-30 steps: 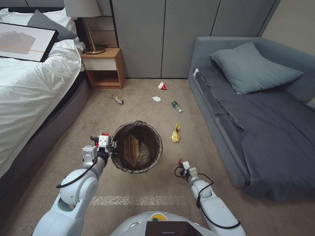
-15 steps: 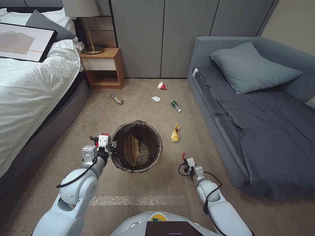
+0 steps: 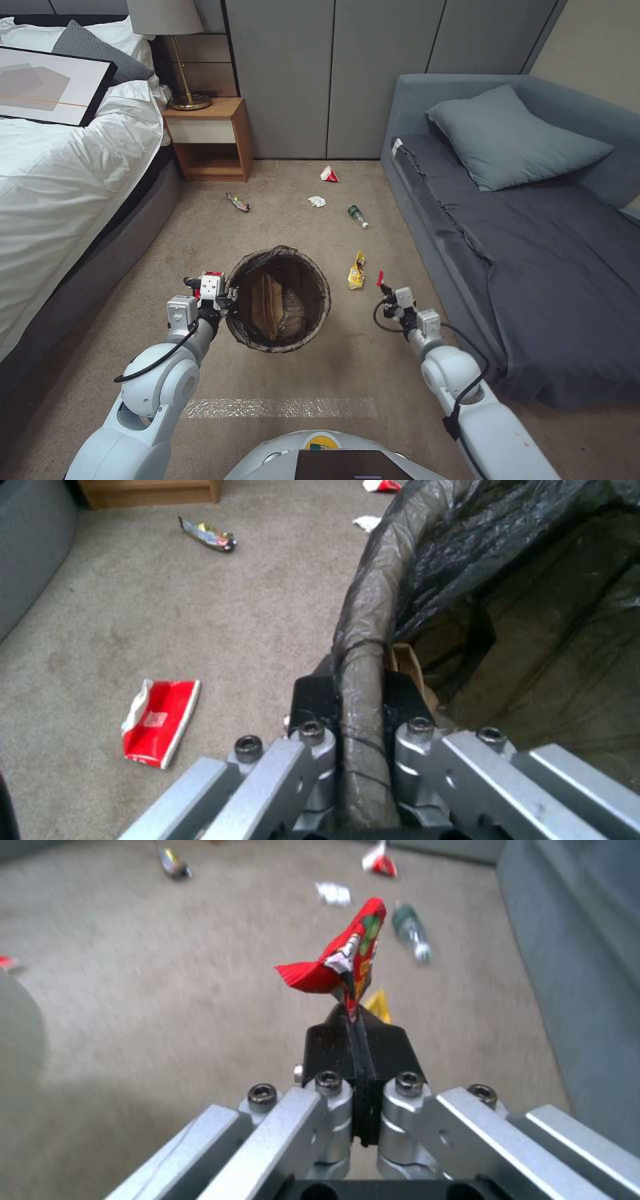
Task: Pick up the trash bin, then pick up the garbage from the floor and place it into the trash bin.
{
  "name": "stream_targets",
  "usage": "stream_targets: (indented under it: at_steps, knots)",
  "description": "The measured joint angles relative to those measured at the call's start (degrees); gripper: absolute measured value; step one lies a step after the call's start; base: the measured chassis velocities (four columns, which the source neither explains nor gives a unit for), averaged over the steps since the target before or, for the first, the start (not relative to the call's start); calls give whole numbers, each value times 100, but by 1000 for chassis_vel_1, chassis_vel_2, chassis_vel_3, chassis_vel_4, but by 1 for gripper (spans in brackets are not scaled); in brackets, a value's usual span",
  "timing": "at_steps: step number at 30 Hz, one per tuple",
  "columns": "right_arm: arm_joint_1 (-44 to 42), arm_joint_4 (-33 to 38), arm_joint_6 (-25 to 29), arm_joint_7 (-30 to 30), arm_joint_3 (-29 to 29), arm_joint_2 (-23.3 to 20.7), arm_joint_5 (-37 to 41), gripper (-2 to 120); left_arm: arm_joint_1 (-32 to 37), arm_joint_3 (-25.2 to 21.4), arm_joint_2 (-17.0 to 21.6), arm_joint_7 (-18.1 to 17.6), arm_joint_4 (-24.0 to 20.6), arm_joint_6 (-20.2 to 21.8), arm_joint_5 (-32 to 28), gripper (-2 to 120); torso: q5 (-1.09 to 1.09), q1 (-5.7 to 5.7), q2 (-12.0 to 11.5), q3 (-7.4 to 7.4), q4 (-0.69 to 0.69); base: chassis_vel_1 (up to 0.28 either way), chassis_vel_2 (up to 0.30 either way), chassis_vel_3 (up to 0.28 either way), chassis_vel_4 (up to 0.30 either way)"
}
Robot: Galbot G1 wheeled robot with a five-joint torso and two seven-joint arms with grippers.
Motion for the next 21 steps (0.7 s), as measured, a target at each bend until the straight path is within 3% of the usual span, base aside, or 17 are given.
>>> stream_targets:
  at_steps: [9,16,21]
  knots:
    - [240,1401,-630,-168,-27,-794,1543,0,-27,117,0,-14,91,37,23,5,0,0,0,0,0,0,0,0,0]
    - [653,1736,-727,-565,-262,-1157,1966,0,-81,231,19,-45,149,109,19,5,0,0,0,0,0,0,0,0,0]
    - [1335,1857,-881,-787,-886,-1357,2401,0,-188,335,4,-131,243,203,-11,5,-1,0,0,0,1,0,0,0,0]
